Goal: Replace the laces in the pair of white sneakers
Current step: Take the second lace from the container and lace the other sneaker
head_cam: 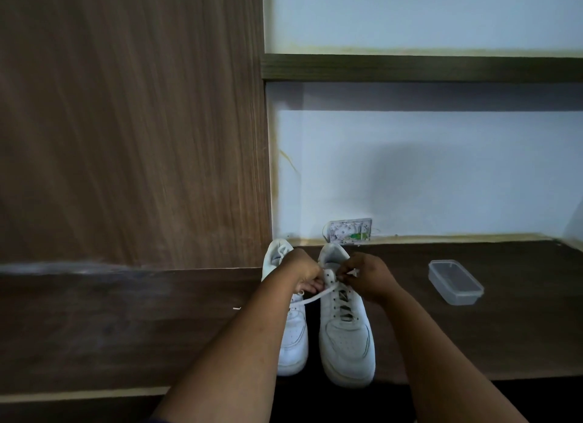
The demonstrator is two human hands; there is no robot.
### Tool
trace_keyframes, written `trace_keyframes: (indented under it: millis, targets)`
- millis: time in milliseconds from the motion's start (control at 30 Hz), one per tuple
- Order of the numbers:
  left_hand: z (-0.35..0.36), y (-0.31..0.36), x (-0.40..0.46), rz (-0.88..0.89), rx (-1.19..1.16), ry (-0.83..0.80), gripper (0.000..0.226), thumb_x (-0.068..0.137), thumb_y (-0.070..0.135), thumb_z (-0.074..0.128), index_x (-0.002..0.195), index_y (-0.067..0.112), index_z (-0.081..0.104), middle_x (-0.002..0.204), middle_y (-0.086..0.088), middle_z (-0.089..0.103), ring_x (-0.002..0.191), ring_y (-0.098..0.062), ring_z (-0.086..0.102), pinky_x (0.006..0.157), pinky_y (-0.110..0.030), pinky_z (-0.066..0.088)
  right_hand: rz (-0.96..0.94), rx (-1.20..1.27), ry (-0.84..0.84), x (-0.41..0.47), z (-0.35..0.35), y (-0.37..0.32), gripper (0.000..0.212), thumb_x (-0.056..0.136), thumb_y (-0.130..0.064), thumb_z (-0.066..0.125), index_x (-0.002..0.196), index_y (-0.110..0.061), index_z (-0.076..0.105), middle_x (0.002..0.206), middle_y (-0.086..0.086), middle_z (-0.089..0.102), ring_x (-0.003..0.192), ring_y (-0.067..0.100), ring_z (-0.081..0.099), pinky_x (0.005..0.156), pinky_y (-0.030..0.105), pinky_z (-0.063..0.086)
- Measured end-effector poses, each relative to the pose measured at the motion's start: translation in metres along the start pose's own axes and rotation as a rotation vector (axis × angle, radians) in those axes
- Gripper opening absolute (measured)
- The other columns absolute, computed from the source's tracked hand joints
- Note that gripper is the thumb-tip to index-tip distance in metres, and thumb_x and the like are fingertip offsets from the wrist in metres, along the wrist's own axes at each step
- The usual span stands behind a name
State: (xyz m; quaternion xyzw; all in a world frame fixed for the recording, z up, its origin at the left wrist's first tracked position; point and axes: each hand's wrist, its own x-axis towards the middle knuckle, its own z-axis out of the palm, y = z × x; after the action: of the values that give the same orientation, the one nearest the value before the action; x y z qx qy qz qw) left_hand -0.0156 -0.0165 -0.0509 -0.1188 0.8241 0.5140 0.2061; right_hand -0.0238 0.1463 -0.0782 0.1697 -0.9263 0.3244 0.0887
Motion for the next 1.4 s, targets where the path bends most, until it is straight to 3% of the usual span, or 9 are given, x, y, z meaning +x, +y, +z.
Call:
trace_keyframes:
  millis: [133,300,500,633,800,967,1167,1300,1400]
  targets:
    - [0.0,-0.002,0.006,-0.02,0.064,-0.003,0.021,0.096,0.005,0.049,0.076,0.005,0.054,0.075,-0.007,0.057,0.075,-0.017,0.058,0.084,-0.029,0.05,-0.006,0.034,-0.022,0.002,0.005,0.006,0.004,0.077,-0.014,0.074,0.08,-0.017,0.075,0.083,-0.007,0.06,0.079,0.011,0.056,0.062,0.004,0.035]
    - [0.001,-0.002,0.007,0.033,0.197,0.123,0.015,0.089,0.011,0.06,0.082,0.001,0.068,0.066,-0.005,0.067,0.059,-0.017,0.063,0.062,-0.025,0.047,0.022,0.044,-0.073,0.001,0.008,0.01,0.007,0.082,-0.008,0.069,0.087,-0.01,0.074,0.083,-0.004,0.049,0.081,0.013,0.053,0.061,0.001,0.034]
    - [0.003,-0.004,0.009,0.159,0.39,0.251,0.017,0.084,0.016,0.064,0.093,0.002,0.069,0.09,-0.012,0.073,0.082,-0.026,0.071,0.076,-0.035,0.059,0.0,0.037,-0.136,0.003,0.013,0.005,0.038,0.087,-0.006,0.061,0.067,-0.038,0.053,0.09,0.005,0.047,0.084,0.018,0.051,0.064,0.014,0.034]
    - [0.002,-0.006,0.006,0.234,0.387,0.258,0.025,0.083,0.027,0.066,0.091,0.004,0.071,0.085,-0.011,0.074,0.083,-0.027,0.072,0.081,-0.039,0.059,0.049,0.129,-0.026,0.0,0.021,0.009,0.023,0.084,-0.004,0.066,0.078,-0.025,0.063,0.086,0.0,0.05,0.082,0.015,0.053,0.062,0.003,0.033]
    - [0.002,-0.006,0.005,0.29,0.49,0.291,0.017,0.085,0.017,0.063,0.096,0.007,0.071,0.094,-0.013,0.073,0.093,-0.027,0.07,0.086,-0.041,0.057,0.052,0.127,-0.095,0.006,0.015,0.014,0.01,0.081,-0.007,0.069,0.084,-0.015,0.072,0.088,0.009,0.065,0.081,0.02,0.061,0.07,0.027,0.045]
    - [-0.035,-0.002,0.002,0.191,0.078,0.313,0.019,0.094,0.008,0.041,0.099,0.004,0.059,0.093,-0.014,0.068,0.087,-0.027,0.066,0.077,-0.039,0.054,0.069,0.063,-0.231,0.002,0.0,0.017,0.022,0.089,-0.029,0.064,0.11,-0.033,0.061,0.082,-0.006,0.057,0.073,0.006,0.054,0.063,0.021,0.045]
    - [-0.104,0.025,-0.056,0.429,-1.589,0.103,0.037,0.101,0.011,0.026,0.072,0.01,0.048,0.047,0.0,0.054,0.039,-0.012,0.054,0.07,-0.036,0.047,0.19,0.397,-0.24,0.0,-0.006,0.021,0.031,0.102,-0.034,0.035,0.11,-0.024,0.064,0.098,-0.005,0.062,0.093,0.014,0.057,0.071,0.023,0.044]
    - [-0.118,0.045,-0.08,0.574,-1.432,0.296,0.033,0.098,0.006,0.026,0.07,0.018,0.041,0.041,0.009,0.034,0.033,-0.005,0.027,0.048,-0.021,0.023,0.102,0.205,-0.234,0.005,0.005,0.026,0.012,0.091,-0.034,0.057,0.091,-0.044,0.063,0.107,0.004,0.065,0.1,0.021,0.061,0.088,0.039,0.051]
    - [-0.097,0.043,-0.069,0.518,-0.815,0.634,0.027,0.1,0.006,0.035,0.081,0.017,0.051,0.063,0.003,0.052,0.054,-0.008,0.045,0.052,-0.023,0.03,0.087,0.115,-0.225,0.006,0.011,0.027,0.014,0.087,-0.036,0.06,0.089,-0.049,0.056,0.109,0.004,0.061,0.098,0.022,0.06,0.082,0.038,0.053]
